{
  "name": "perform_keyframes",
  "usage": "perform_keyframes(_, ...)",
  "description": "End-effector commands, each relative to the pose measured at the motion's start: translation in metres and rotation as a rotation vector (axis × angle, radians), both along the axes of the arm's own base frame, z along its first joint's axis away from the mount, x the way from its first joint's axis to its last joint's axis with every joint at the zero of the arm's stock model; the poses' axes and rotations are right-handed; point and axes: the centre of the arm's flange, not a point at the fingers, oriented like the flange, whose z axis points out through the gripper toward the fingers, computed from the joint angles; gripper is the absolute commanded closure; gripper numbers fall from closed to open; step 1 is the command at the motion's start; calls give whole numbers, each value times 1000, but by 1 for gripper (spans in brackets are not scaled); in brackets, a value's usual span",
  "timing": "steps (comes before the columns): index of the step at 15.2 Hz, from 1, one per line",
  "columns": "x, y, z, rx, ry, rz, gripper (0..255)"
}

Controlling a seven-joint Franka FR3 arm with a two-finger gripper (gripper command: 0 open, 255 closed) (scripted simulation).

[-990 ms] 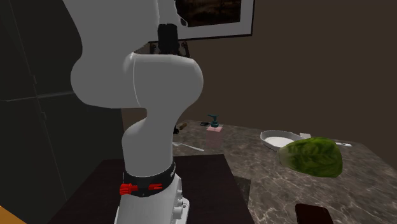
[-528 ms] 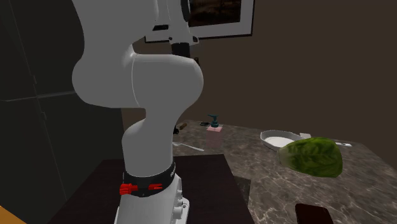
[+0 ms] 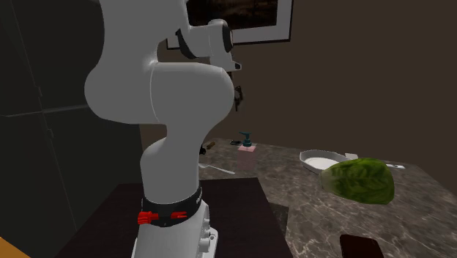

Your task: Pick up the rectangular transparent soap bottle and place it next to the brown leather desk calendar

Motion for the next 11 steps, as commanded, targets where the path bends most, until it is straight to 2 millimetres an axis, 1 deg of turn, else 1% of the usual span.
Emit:
perform_keyframes(1,12,-15,-18,-5,-13,-17,0)
perform_keyframes(11,69,-93,-100,-23,-68,-101,0)
